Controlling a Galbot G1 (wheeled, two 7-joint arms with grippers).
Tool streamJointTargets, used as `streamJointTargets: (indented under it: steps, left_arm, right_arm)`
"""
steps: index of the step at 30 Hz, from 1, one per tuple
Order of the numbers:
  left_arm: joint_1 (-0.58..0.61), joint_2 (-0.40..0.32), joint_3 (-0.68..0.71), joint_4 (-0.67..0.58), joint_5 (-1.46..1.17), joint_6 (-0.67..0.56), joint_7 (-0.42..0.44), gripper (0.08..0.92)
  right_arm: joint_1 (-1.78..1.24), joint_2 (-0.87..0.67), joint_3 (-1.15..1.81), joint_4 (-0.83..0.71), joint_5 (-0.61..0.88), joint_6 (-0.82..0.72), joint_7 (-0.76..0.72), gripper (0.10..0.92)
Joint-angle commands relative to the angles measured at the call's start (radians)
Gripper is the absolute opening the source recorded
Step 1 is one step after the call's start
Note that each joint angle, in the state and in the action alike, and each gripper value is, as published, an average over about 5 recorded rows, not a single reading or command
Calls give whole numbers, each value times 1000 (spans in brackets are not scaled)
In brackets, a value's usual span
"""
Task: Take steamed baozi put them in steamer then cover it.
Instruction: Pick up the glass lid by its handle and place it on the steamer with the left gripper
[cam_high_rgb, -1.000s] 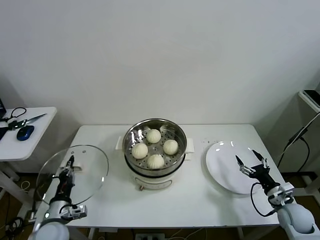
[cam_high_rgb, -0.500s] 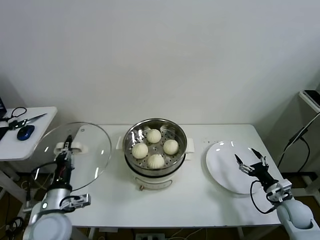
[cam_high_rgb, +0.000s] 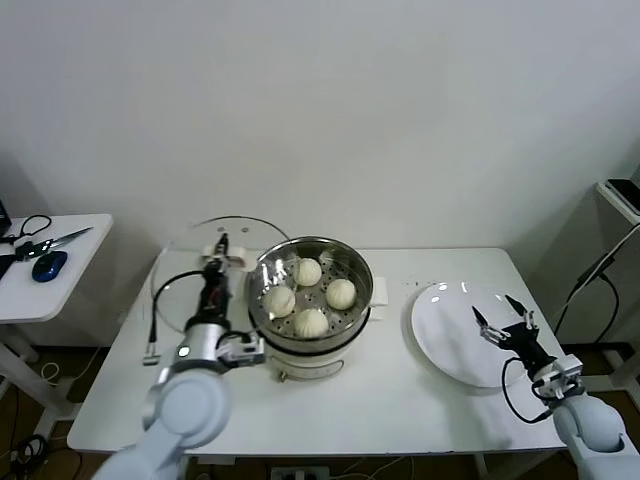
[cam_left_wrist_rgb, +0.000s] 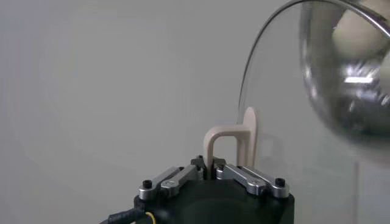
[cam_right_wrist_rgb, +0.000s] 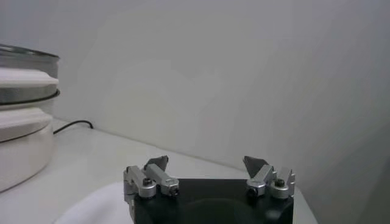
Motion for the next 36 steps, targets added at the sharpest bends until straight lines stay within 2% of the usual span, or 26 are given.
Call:
streamJointTargets:
  steps: [1,5,10,16,25,29,36]
  left_arm:
    - [-196,-299,239,167,210,86,168,150]
    - [-198,-361,241,238,206,86,115,150]
    - [-192,-403,239,315,187,86,54,150]
    - [-181,-403,221,369,164,86,16,150]
    - [-177,-409,199,427,51,86,-132,150]
    - [-181,-396,192,437,37,86,-143,150]
    - [-170,-371,183,418,63,85,-82,150]
  right_arm:
    - [8,3,4,-14,-8,4,-1,823]
    - [5,9,8,-15,-14,7,-2,823]
    - [1,16,14,-18,-21,11,-3,823]
    - [-5,17,22,-22,-23,15,-8,823]
    - [-5,22,24,-26,-30,19,-14,823]
    - [-5,23,23,-26,-33,19,-17,823]
    - [-5,24,24,-28,-36,19,-21,823]
